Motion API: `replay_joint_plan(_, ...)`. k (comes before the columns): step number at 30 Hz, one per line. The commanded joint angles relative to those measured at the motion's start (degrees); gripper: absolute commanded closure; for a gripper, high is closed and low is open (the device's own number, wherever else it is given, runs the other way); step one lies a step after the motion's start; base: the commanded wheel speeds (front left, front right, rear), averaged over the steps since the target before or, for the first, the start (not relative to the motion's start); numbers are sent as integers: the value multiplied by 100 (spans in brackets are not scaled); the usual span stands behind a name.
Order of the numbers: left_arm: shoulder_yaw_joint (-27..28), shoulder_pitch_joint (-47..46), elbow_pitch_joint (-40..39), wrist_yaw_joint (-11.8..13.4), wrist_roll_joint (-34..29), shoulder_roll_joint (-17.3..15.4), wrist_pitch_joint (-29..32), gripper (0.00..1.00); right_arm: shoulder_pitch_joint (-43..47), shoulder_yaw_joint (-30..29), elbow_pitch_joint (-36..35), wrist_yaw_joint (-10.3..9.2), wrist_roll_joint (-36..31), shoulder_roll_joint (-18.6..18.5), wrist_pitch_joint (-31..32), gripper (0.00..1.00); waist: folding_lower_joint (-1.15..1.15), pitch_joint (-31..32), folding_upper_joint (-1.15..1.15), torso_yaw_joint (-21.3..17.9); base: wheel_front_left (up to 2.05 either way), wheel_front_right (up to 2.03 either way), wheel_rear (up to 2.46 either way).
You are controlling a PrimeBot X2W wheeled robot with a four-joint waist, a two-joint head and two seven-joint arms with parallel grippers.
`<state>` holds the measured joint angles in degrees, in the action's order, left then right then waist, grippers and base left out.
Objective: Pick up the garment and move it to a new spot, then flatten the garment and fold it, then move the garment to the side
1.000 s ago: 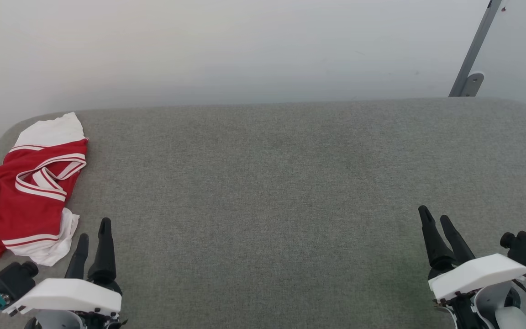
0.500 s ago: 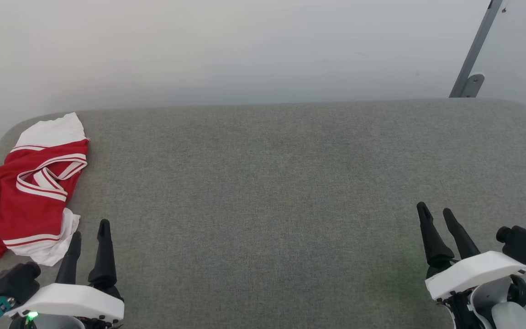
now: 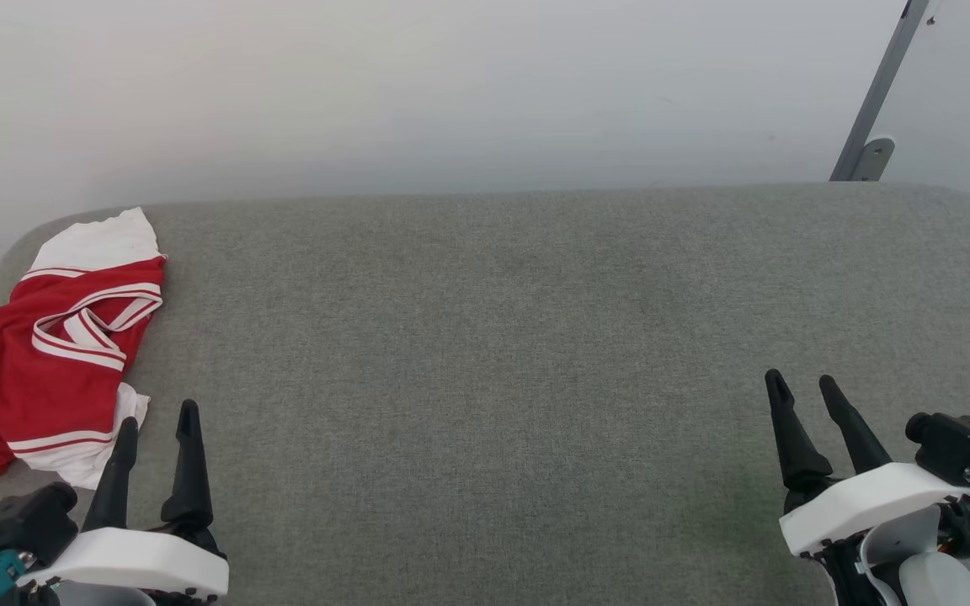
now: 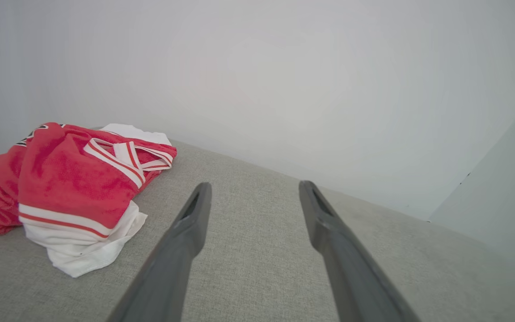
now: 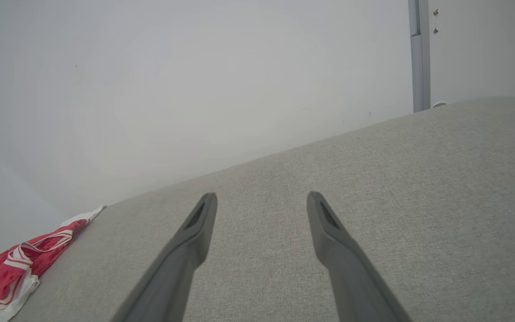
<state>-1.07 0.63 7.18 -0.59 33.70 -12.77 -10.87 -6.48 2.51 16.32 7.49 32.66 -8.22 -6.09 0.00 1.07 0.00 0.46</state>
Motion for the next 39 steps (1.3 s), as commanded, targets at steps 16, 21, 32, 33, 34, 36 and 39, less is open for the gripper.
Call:
replay_joint_plan(16, 132, 106, -137, -161, -925, 45, -238, 0, -126, 64, -49, 0, -776, -65, -243, 0, 0, 18, 0, 2, 0, 0, 0)
replay_joint_plan(21, 161, 115, -151, -197, -1163, 60, -295, 0, -135, 60, -51, 0, -997, -74, -296, 0, 0, 25, 0, 5, 0, 0, 0)
replay_joint_plan(32, 194, 174, -179, -265, -1606, 83, -409, 0, -133, 10, -60, 0, -1471, -52, -427, 0, 0, 45, 0, 18, 0, 0, 0)
replay_joint_plan(33, 193, 180, -183, -277, -1623, 83, -409, 0, -132, 10, -62, 0, -1518, -54, -433, 0, 0, 46, 0, 20, 0, 0, 0)
replay_joint_plan(34, 193, 187, -183, -283, -1657, 85, -422, 0, -132, 10, -64, 0, -1560, -56, -439, 0, 0, 49, 0, 22, 0, 0, 0)
replay_joint_plan(36, 192, 197, -190, -293, -1728, 91, -442, 0, -133, 15, -65, 0, -1632, -63, -452, 0, 0, 53, 0, 24, 0, 0, 0)
replay_joint_plan(39, 187, 181, -159, -329, -1698, 105, -445, 0, -129, 15, -64, 0, -1612, -61, -452, 0, 0, 55, 0, 27, 0, 0, 0)
